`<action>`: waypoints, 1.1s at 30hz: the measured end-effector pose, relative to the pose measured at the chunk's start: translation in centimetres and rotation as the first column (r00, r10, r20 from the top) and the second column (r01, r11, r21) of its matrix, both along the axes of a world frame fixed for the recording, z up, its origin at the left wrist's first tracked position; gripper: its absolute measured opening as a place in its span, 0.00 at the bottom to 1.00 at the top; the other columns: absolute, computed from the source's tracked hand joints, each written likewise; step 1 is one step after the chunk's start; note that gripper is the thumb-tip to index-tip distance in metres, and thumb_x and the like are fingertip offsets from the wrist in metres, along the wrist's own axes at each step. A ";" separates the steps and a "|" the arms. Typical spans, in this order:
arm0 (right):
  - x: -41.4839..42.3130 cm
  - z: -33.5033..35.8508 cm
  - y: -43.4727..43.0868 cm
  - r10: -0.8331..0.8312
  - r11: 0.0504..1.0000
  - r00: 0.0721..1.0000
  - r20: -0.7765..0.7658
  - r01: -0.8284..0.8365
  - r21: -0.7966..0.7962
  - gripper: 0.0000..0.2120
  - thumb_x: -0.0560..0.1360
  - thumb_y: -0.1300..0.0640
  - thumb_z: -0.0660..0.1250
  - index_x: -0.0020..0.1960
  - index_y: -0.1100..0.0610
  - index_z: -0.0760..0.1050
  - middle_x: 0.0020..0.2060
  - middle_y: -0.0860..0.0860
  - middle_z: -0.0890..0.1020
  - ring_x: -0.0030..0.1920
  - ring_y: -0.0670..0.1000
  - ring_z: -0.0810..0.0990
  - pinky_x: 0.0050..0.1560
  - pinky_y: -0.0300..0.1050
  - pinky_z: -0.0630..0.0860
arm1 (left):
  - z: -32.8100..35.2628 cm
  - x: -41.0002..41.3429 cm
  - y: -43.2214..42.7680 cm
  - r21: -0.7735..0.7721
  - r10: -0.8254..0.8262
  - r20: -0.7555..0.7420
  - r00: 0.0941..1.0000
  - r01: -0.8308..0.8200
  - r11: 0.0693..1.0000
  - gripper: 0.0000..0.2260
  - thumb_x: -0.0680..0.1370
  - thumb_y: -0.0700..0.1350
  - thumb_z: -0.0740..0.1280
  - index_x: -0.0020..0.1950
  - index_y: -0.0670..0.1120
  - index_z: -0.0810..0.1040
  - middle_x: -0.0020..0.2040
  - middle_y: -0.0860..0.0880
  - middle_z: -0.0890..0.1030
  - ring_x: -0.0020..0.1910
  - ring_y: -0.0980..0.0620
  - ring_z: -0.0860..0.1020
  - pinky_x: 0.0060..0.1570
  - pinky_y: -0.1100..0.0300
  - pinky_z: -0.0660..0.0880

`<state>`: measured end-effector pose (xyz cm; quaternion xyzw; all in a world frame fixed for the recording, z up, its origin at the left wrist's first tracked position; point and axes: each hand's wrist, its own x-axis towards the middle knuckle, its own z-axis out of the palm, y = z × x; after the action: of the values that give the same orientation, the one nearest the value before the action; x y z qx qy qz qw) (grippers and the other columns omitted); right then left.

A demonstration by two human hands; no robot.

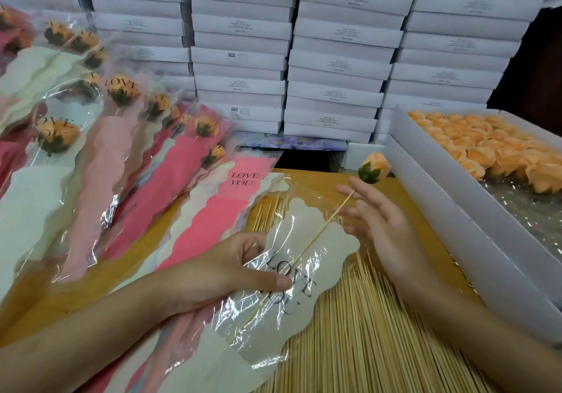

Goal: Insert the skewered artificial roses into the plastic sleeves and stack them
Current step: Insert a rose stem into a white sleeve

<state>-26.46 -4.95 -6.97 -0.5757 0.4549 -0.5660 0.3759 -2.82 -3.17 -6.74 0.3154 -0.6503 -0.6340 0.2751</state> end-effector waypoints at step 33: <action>-1.6 0.0 -0.9 -0.295 0.954 0.940 0.170 0.299 -0.001 0.11 0.80 0.55 0.64 0.59 0.45 0.68 0.52 0.43 0.76 0.34 0.38 0.78 0.28 0.36 0.74 | -0.8 0.4 -0.6 0.021 0.030 -0.041 0.999 -0.029 0.999 0.12 0.71 0.44 0.76 0.51 0.41 0.83 0.48 0.43 0.84 0.46 0.48 0.82 0.48 0.58 0.79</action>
<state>-28.04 -5.85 -6.93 -0.4556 0.4955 -0.6688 0.3155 -2.43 -3.81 -7.57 0.3144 -0.6333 -0.6429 0.2945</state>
